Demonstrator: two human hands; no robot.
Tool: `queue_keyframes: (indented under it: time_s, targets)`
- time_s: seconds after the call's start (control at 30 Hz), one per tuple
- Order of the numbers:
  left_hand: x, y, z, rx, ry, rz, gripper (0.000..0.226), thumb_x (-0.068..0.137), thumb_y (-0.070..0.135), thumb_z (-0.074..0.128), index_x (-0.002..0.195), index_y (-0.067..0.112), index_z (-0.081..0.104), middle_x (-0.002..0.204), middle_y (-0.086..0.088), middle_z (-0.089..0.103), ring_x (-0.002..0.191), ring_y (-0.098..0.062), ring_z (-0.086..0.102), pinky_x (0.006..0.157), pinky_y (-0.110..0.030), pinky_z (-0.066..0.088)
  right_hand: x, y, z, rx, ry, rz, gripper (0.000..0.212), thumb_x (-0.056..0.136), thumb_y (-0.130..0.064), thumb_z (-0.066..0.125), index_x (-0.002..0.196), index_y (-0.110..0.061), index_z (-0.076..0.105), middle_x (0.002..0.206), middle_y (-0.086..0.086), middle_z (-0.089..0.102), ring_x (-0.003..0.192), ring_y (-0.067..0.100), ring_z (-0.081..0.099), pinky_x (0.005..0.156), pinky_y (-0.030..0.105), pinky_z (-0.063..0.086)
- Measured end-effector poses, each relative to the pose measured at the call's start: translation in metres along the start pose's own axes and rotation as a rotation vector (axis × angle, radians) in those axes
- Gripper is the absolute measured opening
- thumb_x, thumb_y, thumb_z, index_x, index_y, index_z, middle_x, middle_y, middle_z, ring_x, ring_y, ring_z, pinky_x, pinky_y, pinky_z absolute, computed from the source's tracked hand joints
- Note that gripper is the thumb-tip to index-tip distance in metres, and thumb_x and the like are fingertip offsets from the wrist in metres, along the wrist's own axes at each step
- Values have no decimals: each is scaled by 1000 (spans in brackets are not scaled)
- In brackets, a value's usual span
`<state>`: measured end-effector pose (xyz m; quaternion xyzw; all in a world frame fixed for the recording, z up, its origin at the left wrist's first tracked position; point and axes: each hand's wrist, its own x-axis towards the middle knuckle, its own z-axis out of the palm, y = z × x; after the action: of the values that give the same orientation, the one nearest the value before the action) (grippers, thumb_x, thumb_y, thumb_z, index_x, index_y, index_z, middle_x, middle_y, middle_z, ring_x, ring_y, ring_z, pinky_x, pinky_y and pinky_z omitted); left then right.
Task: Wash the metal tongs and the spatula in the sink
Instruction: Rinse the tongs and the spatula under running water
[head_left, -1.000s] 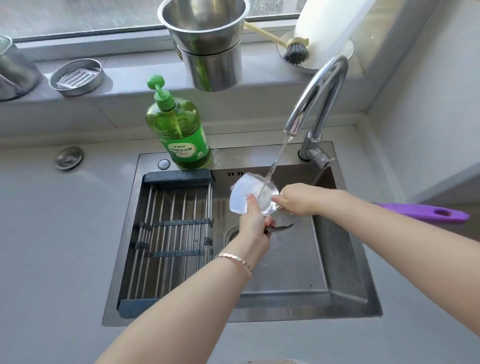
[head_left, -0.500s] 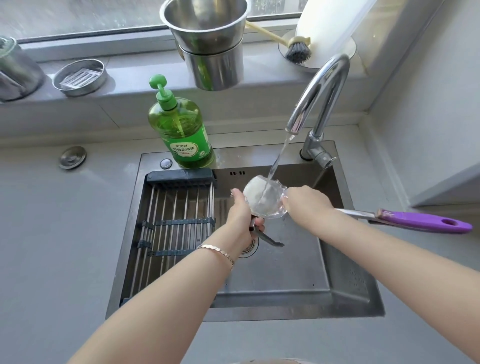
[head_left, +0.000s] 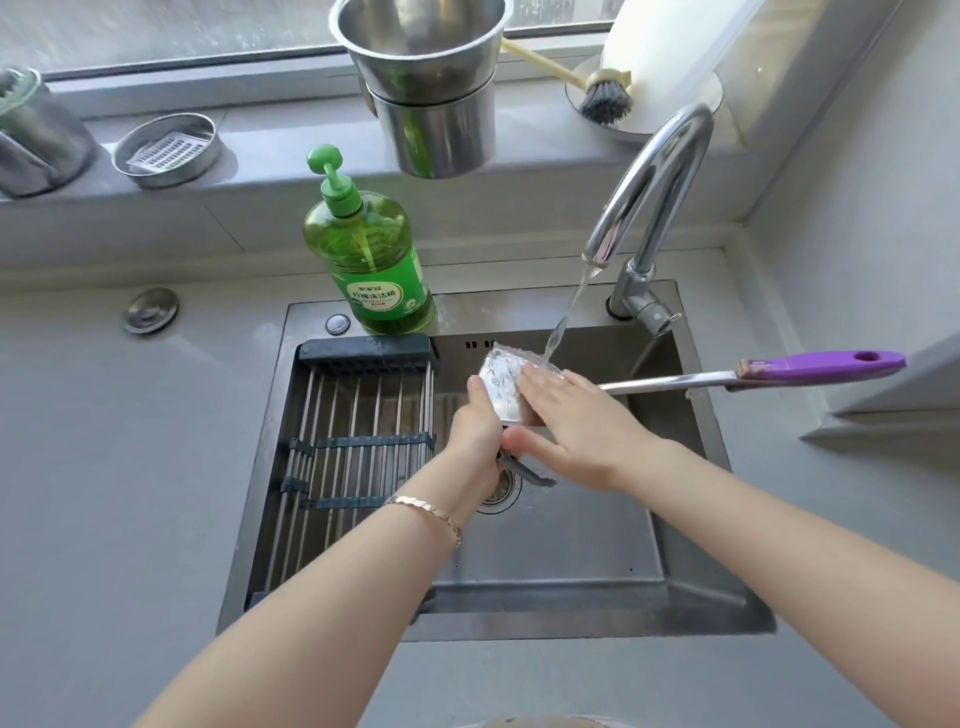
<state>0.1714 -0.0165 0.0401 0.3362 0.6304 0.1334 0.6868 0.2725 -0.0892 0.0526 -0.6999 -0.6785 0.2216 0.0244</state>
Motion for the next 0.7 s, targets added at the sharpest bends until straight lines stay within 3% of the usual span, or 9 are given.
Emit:
queue_keyframes:
  time_s: [0.07,0.13,0.23,0.33,0.4,0.43,0.53,0.6,0.7]
  targets:
    - [1,0,1,60,42,34,59,98,52,24,101,6,61,79,-10,61,83,-29,60,86,-37,49,7,-7,-2,83,32,27,122,57,-81,-20,149,-8,12,158,8,9,146,17,4,117,30,3]
    - [1,5,-4,59,66,57,57,99,49,24,113,6,58,84,-10,61,85,-30,61,81,-36,49,7,-14,-2,118,41,-49,112,65,-80,-13,150,-11,13,158,4,8,146,17,4,116,29,2]
    - [-2,19,-22,-21,30,55,51,100,46,24,110,6,54,63,-5,49,35,-12,47,46,-21,39,1,-2,3,-78,105,-94,74,88,-58,26,147,-13,27,156,5,21,144,19,20,115,32,14]
    - [-4,32,-36,-56,54,39,44,101,44,24,108,7,46,54,-2,40,21,-7,27,36,-14,27,4,17,12,-239,376,-13,58,61,-6,67,119,-4,61,119,18,63,104,33,63,87,40,50]
    - [-8,42,-43,-49,61,10,40,100,45,25,99,9,43,42,-1,42,21,-7,27,37,-13,27,7,20,21,-143,475,35,50,58,9,62,106,-4,67,89,14,67,76,35,66,69,38,52]
    - [-12,46,-46,-53,43,-6,42,100,48,27,95,9,44,43,-3,46,22,-6,28,37,-13,28,10,19,24,-56,471,66,46,65,11,59,107,-5,67,86,13,66,76,35,64,70,39,49]
    - [-21,53,-52,-109,-119,-38,60,92,62,31,94,6,54,80,-13,64,28,-4,33,35,-12,32,18,14,34,242,407,184,37,86,6,48,119,-8,61,100,15,64,95,33,59,83,39,41]
    - [-23,54,-55,-101,-169,-29,64,89,66,36,103,7,55,96,-16,64,37,-6,41,40,-16,39,24,11,42,493,414,292,29,91,3,44,112,-6,62,92,12,65,88,28,58,79,32,40]
    - [-22,46,-49,-26,-176,-17,33,90,43,55,103,14,56,102,-11,56,58,-10,47,54,-24,42,27,4,48,918,390,415,24,95,2,38,96,-9,59,70,1,58,67,16,53,70,24,41]
